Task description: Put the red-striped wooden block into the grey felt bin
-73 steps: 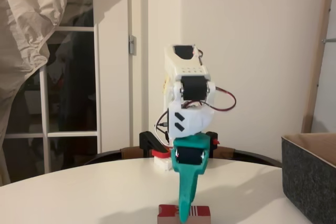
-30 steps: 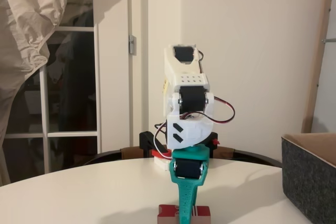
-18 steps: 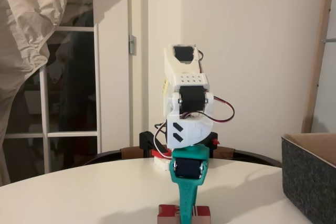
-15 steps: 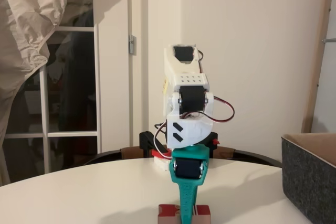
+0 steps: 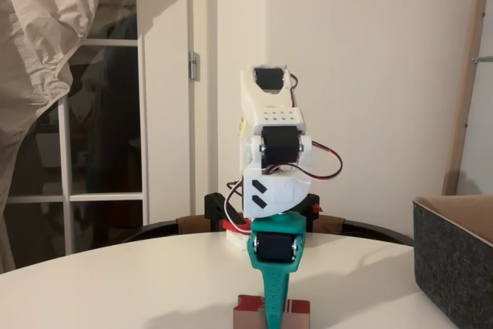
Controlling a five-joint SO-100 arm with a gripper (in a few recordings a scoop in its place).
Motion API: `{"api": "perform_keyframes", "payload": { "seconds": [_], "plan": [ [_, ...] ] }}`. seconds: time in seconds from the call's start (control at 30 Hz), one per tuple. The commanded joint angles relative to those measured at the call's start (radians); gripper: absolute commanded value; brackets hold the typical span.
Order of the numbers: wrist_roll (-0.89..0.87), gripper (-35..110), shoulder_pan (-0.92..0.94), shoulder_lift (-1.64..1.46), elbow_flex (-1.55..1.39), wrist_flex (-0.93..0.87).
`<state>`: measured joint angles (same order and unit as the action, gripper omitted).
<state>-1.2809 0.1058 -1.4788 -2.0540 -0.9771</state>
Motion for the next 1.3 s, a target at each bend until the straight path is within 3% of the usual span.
{"api": "perform_keyframes", "payload": {
  "seconds": [0.0, 1.27],
  "plan": [
    [-0.032, 9, 0.029, -0.018, -0.021, 0.006],
    [-0.178, 5, 0.106, -0.479, -0.021, 0.003]
  ]
}}
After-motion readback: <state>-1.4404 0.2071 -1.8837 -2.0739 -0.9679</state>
